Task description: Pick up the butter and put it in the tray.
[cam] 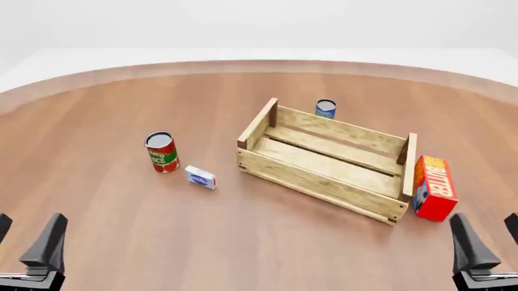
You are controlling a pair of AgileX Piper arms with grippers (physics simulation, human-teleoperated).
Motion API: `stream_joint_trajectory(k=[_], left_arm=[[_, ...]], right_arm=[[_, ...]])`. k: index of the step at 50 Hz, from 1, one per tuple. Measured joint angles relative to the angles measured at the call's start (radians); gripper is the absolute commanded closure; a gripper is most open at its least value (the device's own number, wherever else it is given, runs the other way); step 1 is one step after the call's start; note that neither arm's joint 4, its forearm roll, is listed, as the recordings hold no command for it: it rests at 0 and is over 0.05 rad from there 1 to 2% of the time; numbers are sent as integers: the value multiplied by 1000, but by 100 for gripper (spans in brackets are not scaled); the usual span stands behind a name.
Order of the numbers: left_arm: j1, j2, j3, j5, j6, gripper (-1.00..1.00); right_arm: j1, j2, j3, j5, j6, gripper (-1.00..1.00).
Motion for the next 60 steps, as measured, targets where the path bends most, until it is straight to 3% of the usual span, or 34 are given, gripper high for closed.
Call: stream_joint_trajectory(k=[16,33,60], left_arm=[[0,0,0,0,0,-100],[0,0,0,0,0,-100],[0,0,0,0,0,-100]], right_arm=[[7,80,-5,-50,11,-100],[-59,216,-1,-135,-15,-100],[-139,318,1,-189,-53,-100]])
